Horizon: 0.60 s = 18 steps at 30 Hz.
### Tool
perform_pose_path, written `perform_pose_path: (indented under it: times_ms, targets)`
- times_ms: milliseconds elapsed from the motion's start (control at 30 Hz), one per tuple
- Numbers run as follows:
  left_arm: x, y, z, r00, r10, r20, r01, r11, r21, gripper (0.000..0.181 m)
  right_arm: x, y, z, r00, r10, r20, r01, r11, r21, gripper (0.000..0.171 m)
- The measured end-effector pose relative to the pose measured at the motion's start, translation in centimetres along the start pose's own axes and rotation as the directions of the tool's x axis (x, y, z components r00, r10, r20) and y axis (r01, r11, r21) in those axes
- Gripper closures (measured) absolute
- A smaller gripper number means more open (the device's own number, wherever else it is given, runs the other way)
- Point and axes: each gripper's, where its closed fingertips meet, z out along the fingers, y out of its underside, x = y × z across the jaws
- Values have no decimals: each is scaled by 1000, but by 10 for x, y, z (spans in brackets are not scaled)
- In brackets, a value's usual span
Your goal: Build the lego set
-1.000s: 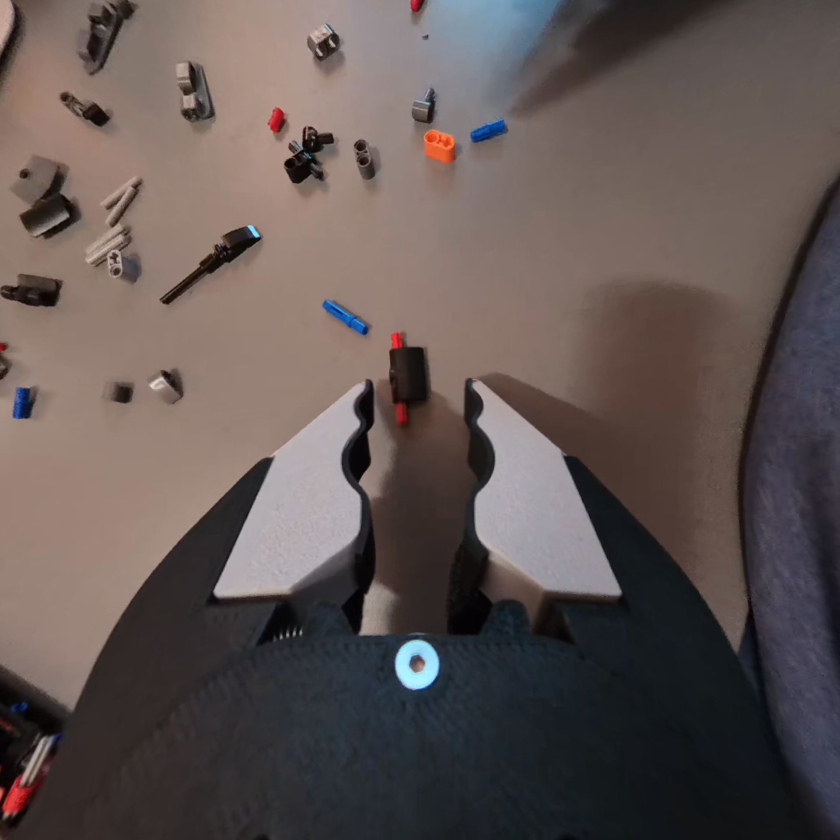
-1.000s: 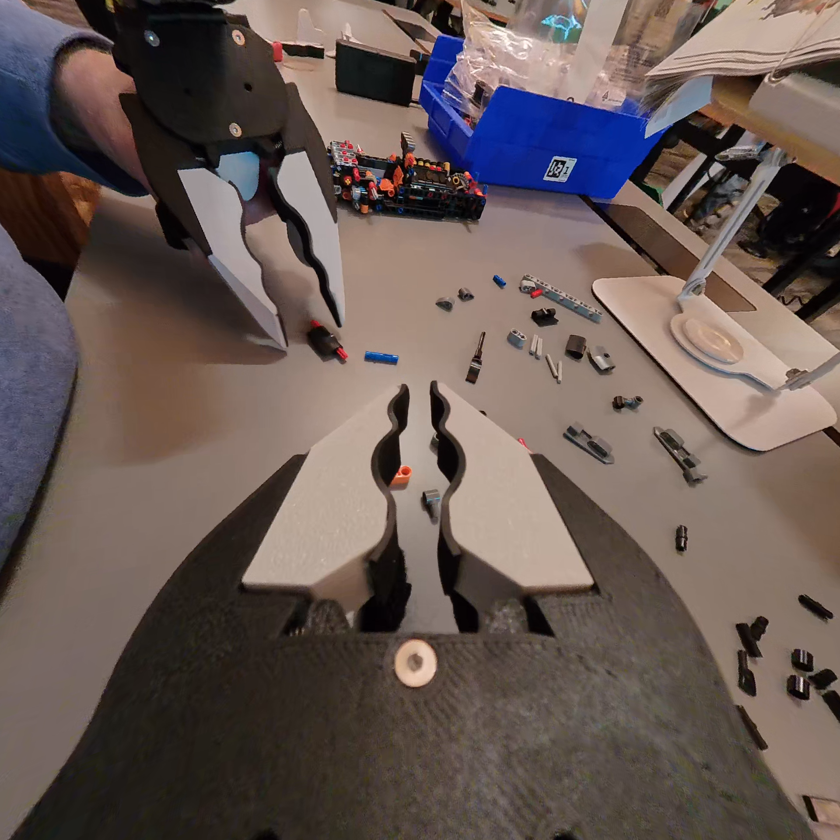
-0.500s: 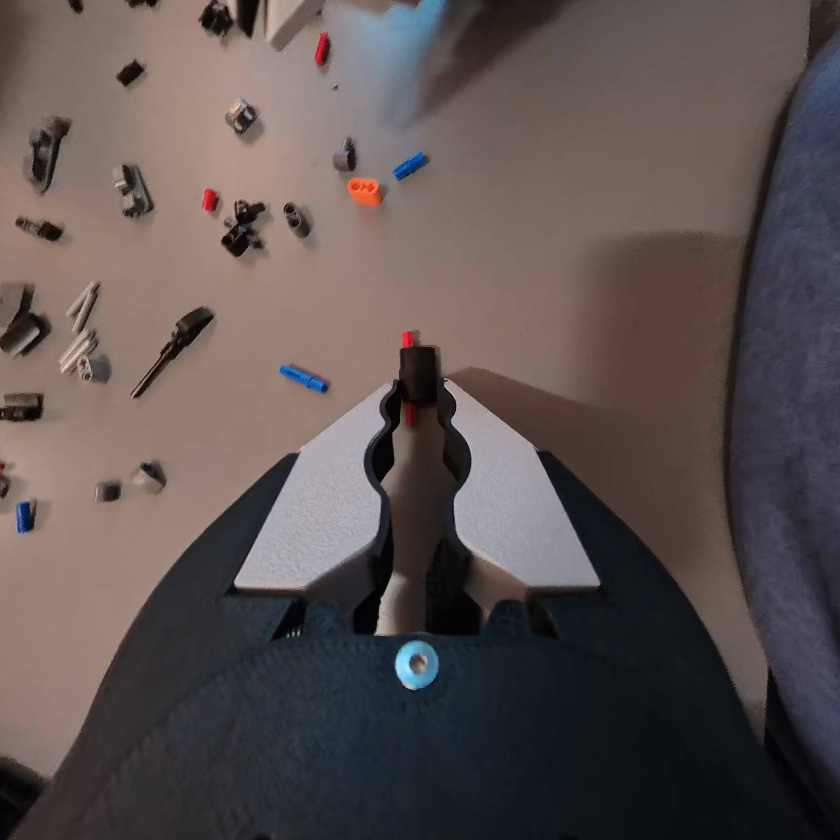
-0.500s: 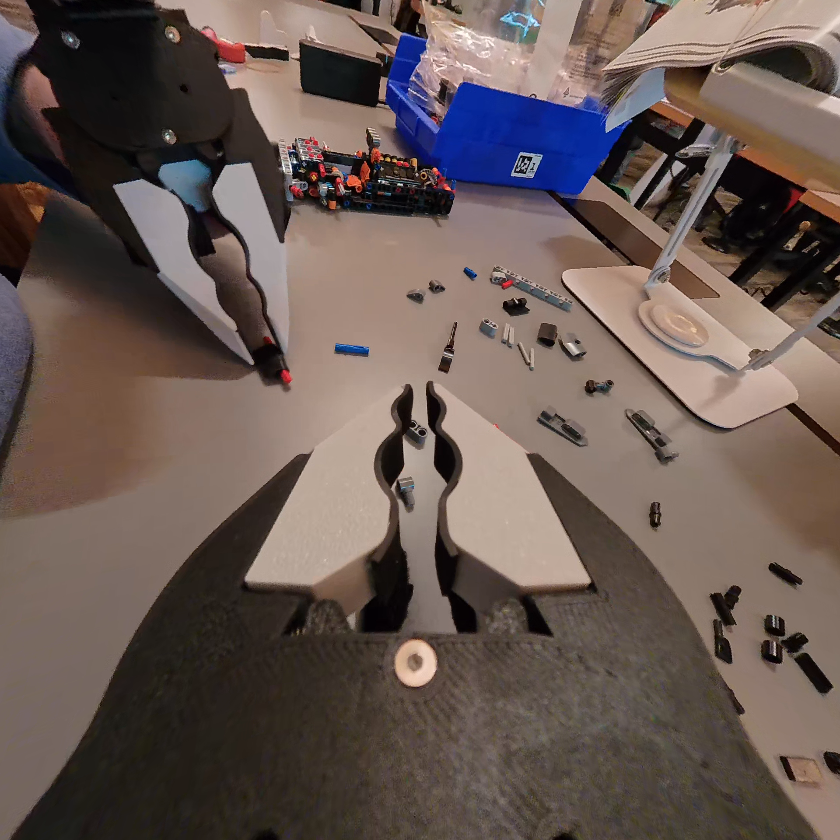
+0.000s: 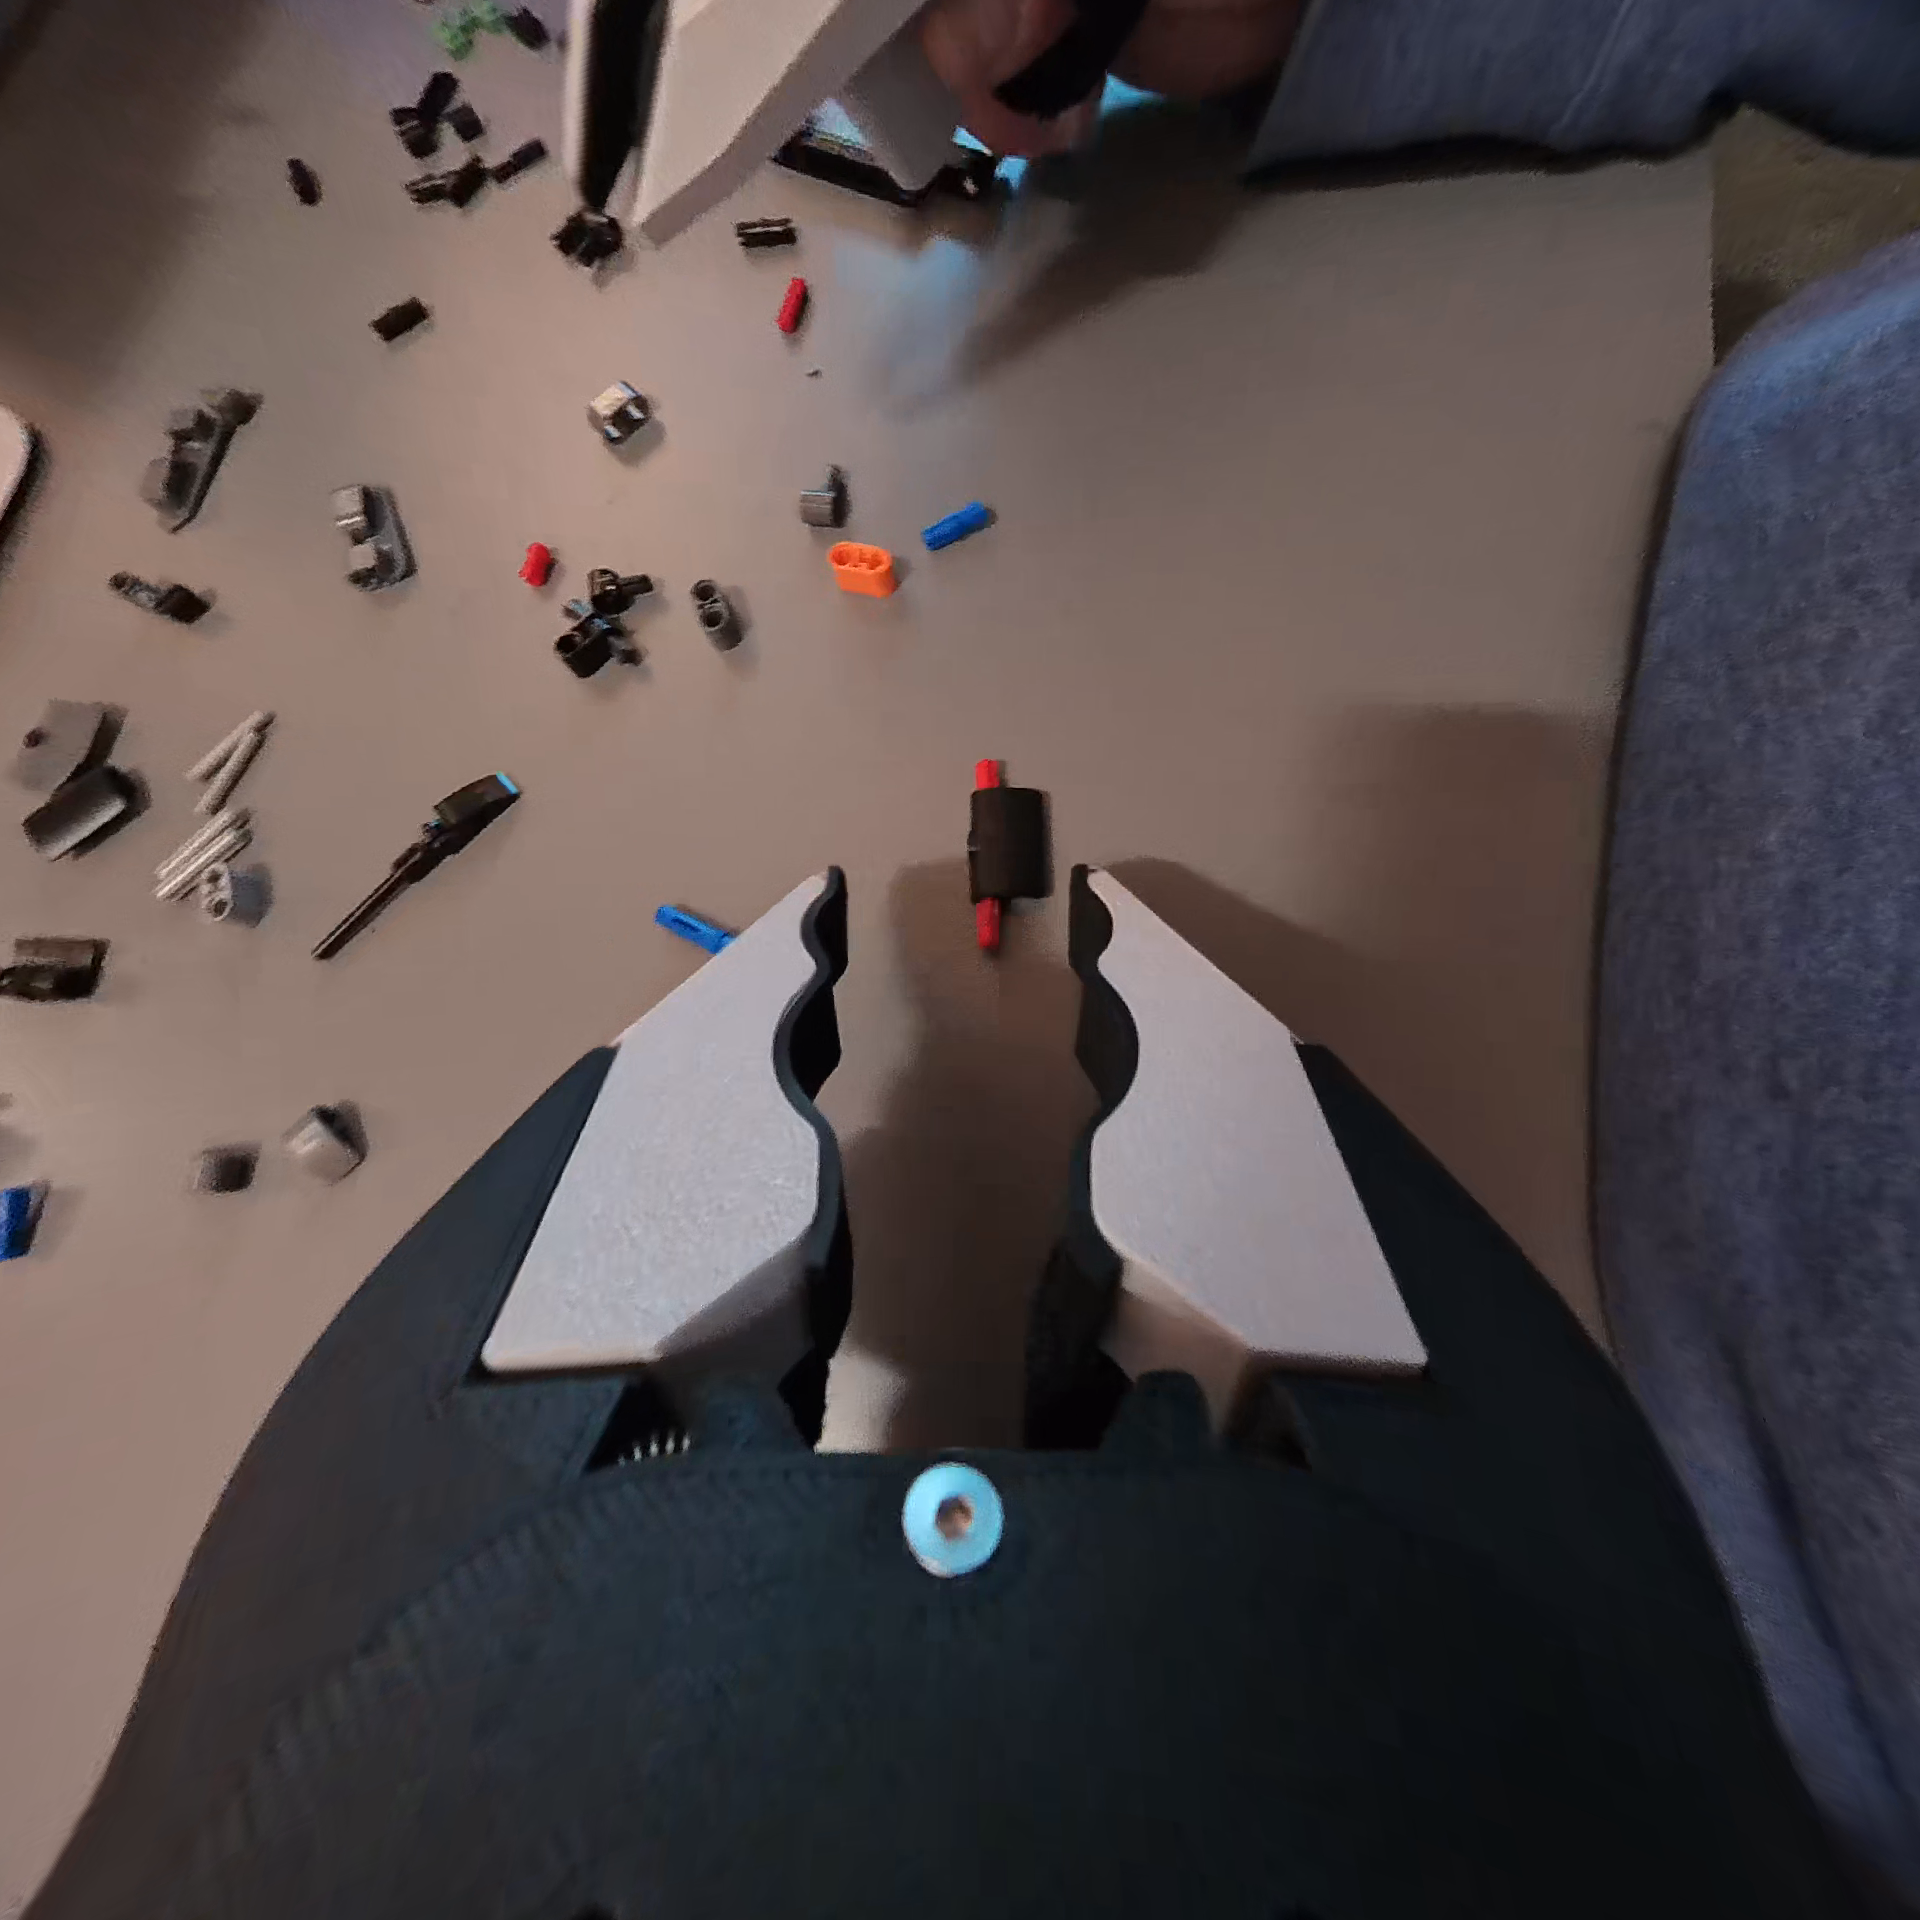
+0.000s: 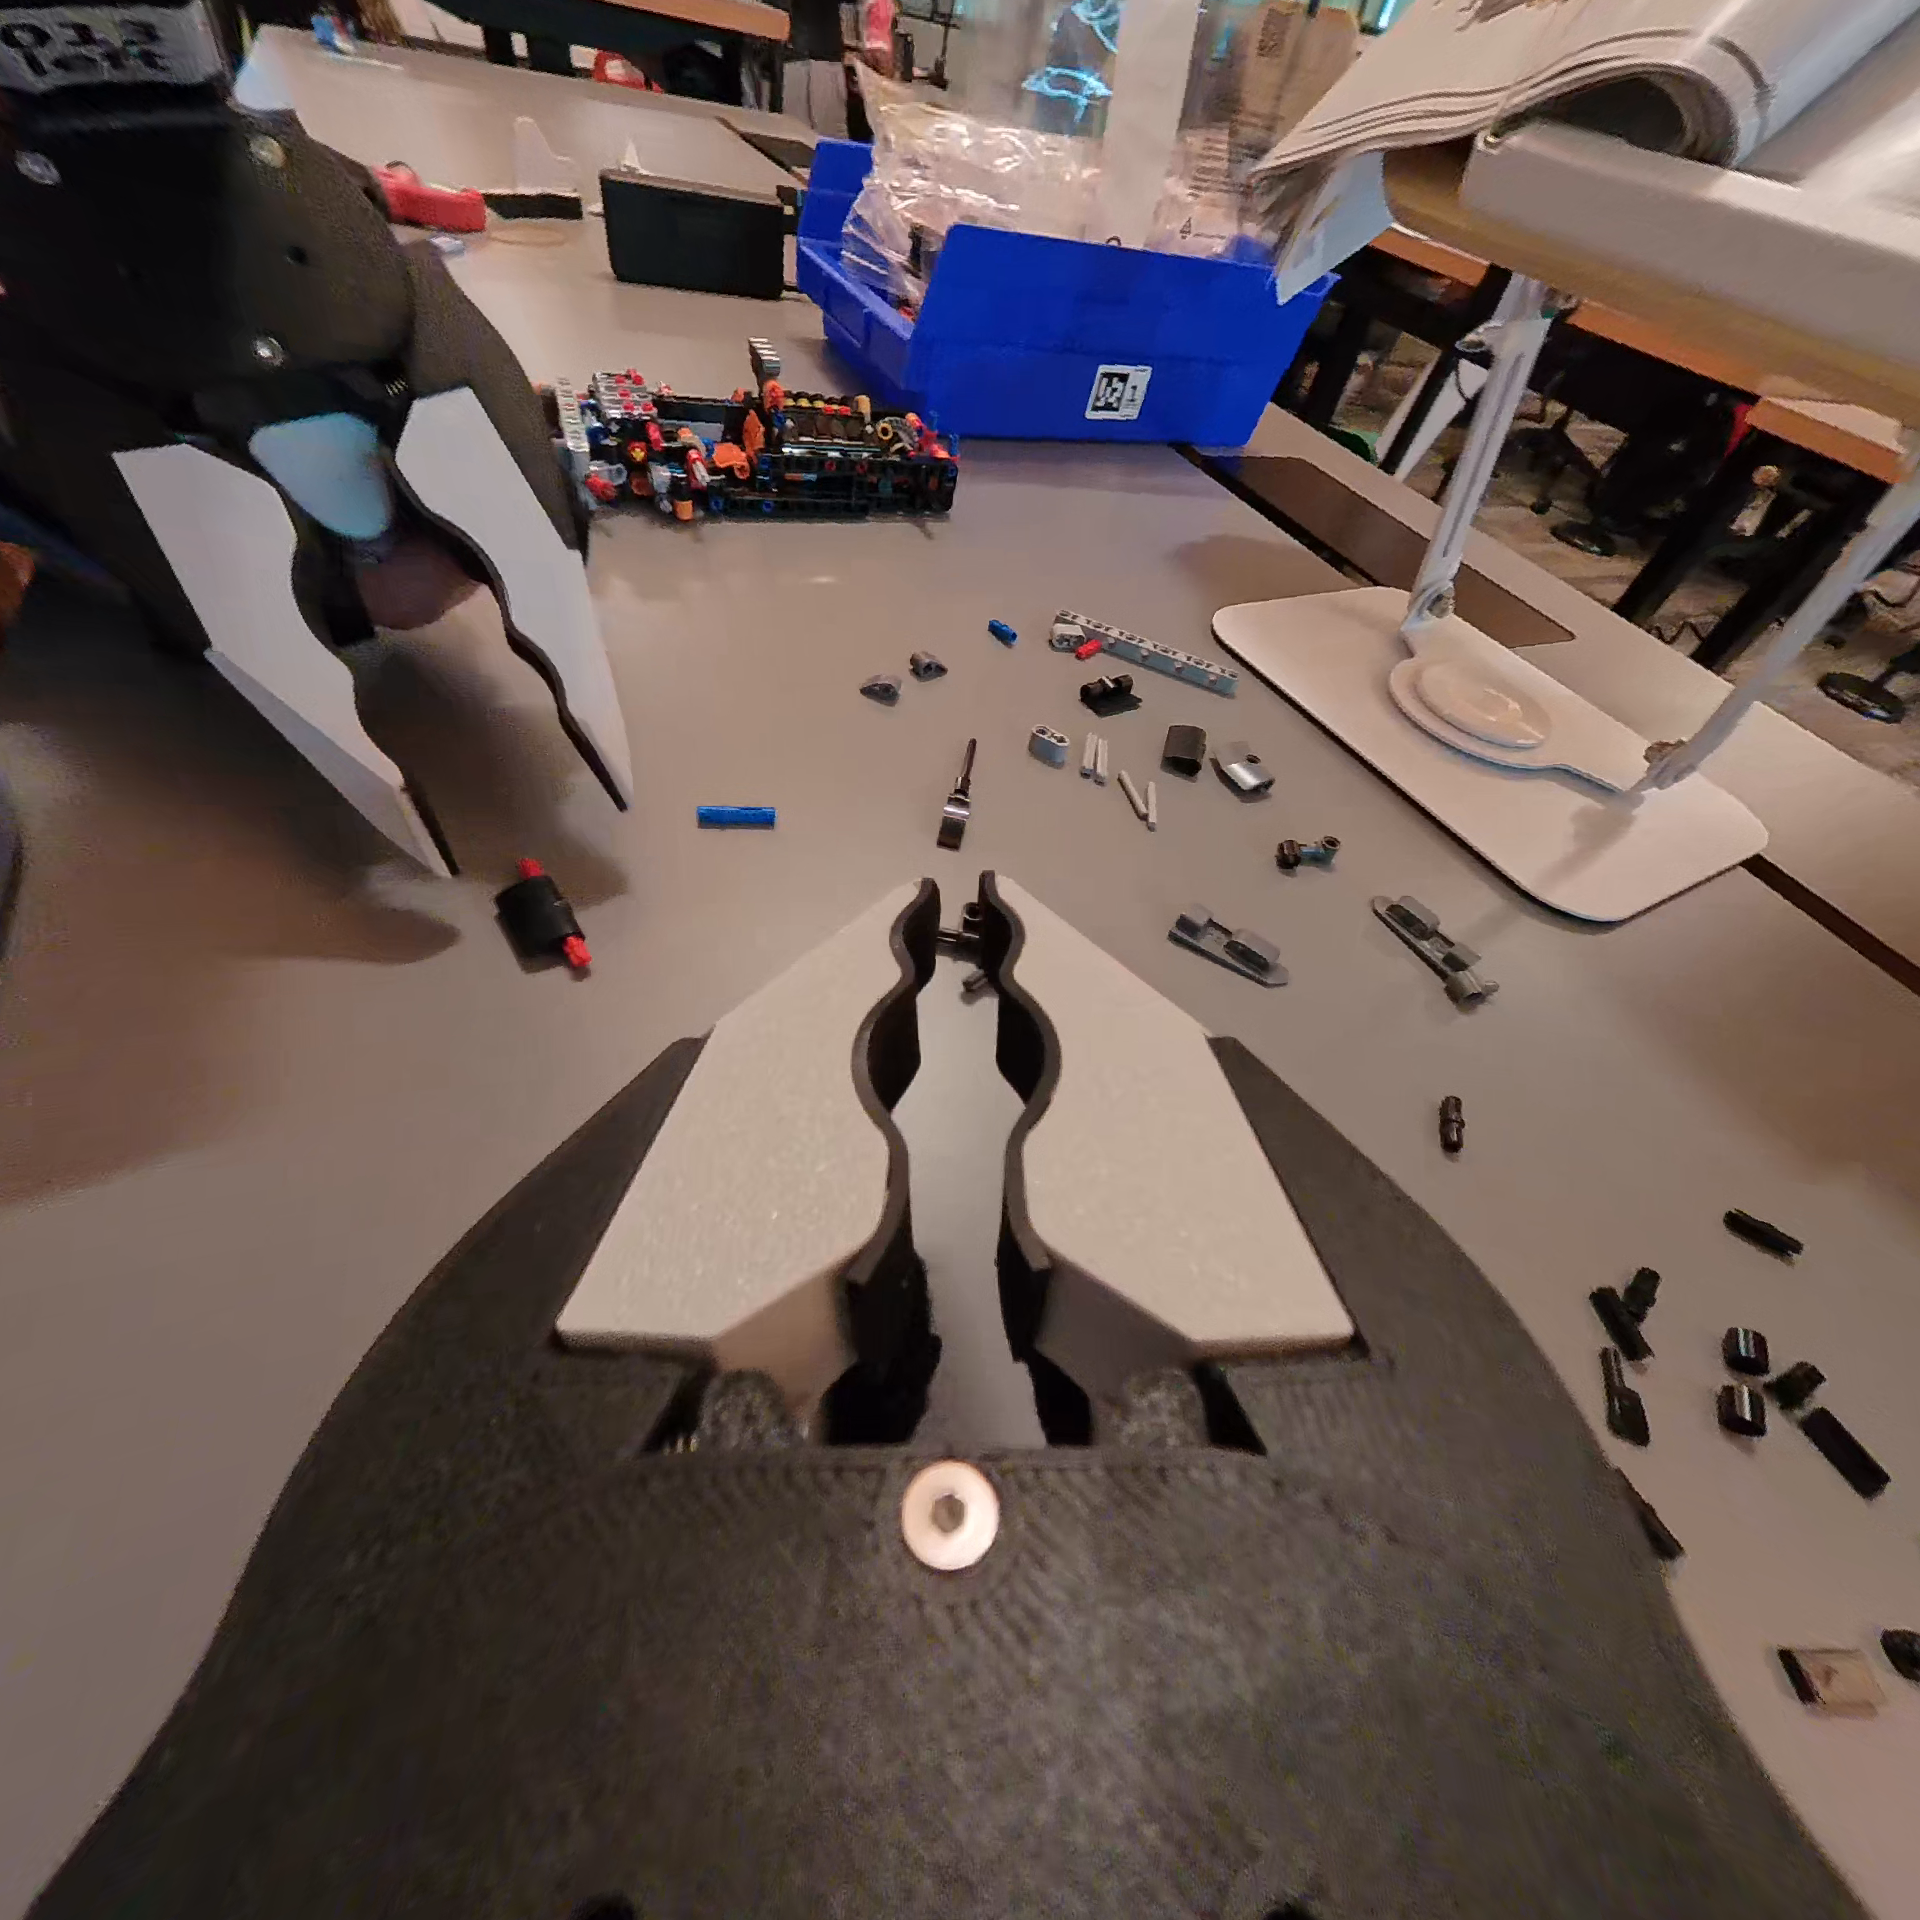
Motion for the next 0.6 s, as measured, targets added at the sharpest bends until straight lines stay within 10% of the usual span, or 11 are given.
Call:
perform_pose_path:
  times_ms: [33, 600]
  targets:
    - [-3, 0, -3, 1000, -15, 7, 15, 1000, 8, 140, 3, 0, -1, 1000, 4, -13, -4, 1000, 4, 166]
    - [-41, 14, -16, 984, -140, 114, 136, 990, 42, 138, 27, -1, -9, 990, 56, -128, -51, 998, 37, 163]
